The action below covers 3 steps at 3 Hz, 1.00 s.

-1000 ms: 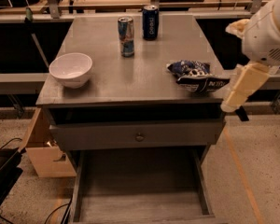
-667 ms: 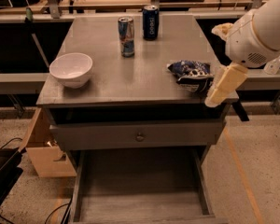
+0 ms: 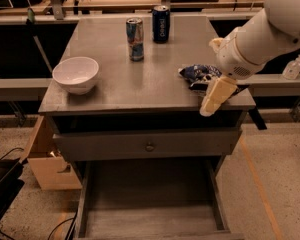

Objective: Place blue chip bag into middle drawer

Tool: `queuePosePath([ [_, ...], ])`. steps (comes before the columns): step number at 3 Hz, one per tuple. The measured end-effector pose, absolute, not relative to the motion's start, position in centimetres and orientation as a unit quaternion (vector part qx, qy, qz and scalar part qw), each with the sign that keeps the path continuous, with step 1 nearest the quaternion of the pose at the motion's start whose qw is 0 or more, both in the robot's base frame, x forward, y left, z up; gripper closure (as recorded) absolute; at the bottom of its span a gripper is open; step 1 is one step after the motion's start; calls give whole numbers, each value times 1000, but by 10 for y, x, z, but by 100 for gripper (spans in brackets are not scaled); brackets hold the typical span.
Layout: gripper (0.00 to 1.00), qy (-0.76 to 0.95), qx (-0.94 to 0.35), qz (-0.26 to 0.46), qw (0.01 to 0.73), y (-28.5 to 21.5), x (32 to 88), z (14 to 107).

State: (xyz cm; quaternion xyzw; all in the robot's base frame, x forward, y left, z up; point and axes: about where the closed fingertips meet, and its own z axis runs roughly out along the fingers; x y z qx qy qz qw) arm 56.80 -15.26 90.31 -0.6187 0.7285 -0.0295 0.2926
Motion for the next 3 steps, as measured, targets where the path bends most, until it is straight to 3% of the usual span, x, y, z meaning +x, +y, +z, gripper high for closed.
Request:
queuePosePath([
  [1, 18, 738, -618, -49, 268, -149, 578, 886],
  [2, 50, 746, -615, -68, 247, -147, 584, 875],
  [3, 73, 745, -616, -67, 248, -147, 583, 876],
])
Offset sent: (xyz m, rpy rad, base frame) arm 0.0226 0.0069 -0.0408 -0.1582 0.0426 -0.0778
